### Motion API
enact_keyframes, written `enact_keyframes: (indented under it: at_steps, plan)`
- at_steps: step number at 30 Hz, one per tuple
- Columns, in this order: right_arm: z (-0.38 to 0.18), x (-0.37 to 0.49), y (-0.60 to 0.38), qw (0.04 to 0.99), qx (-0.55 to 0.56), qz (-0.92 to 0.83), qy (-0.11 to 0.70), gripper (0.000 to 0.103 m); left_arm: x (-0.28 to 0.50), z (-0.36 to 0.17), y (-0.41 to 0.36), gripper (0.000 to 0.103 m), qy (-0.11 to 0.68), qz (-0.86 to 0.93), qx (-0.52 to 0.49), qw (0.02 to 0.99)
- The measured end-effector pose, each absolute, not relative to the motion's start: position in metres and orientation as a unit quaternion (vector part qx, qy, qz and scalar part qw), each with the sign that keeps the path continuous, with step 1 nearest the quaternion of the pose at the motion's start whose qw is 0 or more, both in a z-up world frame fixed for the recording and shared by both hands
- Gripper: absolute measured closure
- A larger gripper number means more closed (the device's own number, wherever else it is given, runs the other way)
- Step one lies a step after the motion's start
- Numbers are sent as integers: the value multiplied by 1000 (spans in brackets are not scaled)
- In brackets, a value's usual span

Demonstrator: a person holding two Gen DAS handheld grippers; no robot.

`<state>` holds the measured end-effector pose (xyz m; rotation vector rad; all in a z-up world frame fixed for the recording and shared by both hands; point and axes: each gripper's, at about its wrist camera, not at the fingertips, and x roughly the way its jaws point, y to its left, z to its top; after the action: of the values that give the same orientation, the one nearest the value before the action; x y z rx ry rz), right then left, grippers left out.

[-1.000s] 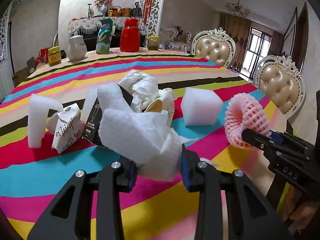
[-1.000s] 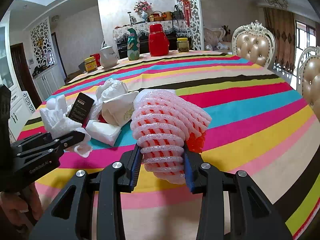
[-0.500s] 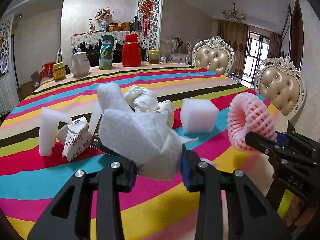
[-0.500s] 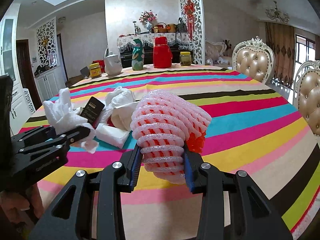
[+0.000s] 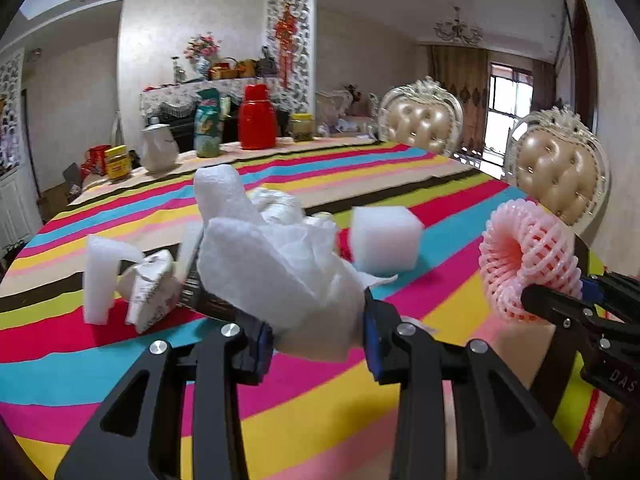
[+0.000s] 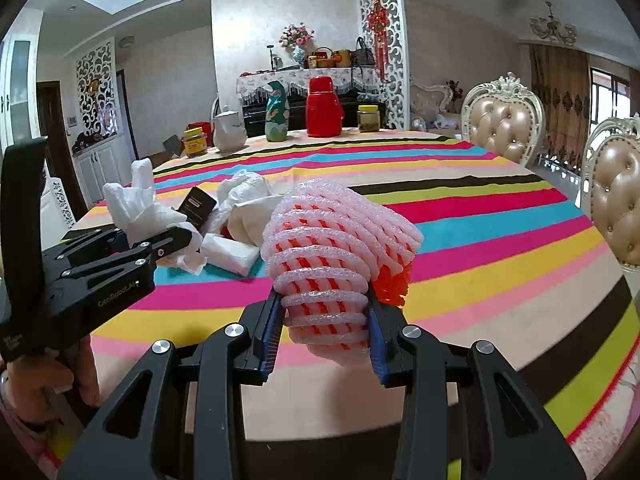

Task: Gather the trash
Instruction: 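Carry the tissue and foam net to the pink bin and open both tools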

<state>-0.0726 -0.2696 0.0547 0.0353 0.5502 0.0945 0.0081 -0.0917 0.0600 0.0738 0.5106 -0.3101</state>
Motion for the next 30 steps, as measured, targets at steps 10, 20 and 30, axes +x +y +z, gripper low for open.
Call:
enact_keyframes:
  at_steps: [10, 20, 30]
  plan:
    - [60, -121, -329, 964, 41, -18, 260, 66, -19, 67, -155, 67, 236, -231, 104, 938]
    - [60, -171, -382, 961, 46, -96, 254, 66, -44, 75, -225, 65, 222, -312, 147, 912]
    - [63, -238, -441, 947, 47, -203, 243, 66, -81, 82, -319, 65, 208, -414, 140, 875]
